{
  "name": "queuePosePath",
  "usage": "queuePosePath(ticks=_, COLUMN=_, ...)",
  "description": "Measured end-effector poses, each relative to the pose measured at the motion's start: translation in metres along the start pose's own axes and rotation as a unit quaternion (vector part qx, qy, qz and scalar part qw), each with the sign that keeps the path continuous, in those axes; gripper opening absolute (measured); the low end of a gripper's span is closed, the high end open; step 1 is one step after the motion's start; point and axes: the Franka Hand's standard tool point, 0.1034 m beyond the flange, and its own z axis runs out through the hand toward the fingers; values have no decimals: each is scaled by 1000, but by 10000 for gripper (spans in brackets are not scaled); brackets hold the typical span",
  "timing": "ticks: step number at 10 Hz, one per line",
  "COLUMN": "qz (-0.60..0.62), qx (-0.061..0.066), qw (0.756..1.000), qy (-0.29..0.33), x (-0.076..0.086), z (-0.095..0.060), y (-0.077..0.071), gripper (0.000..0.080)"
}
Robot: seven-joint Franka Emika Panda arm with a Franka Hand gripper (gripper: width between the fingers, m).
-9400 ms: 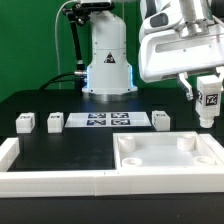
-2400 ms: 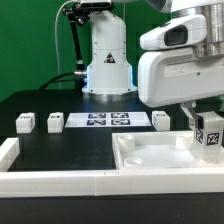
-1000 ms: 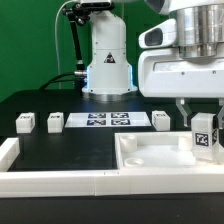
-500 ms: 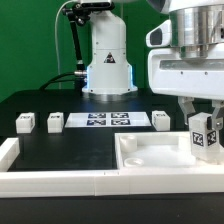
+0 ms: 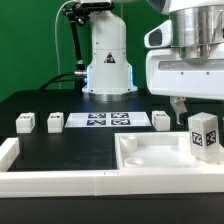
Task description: Assemble square table
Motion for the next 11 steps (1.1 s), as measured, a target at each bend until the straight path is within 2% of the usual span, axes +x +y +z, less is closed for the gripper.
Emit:
queuePosePath(ticks=4, qz=-211, qx=7, qw=977, qy=8, x=1, z=0, y=-2, gripper=649)
queuePosePath(ticks=6, qz=-316, qx=6, qw=949, qy=9, x=-1, z=1, y=-2, gripper=649)
queuePosePath(ticks=10, qz=-418, qx=4, qw=908, qy=9, x=0, z=1, y=-1, gripper=649)
queuePosePath(ticks=11, qz=-465, qx=1, qw=885, qy=10, x=-4, z=2, y=-3, gripper=649)
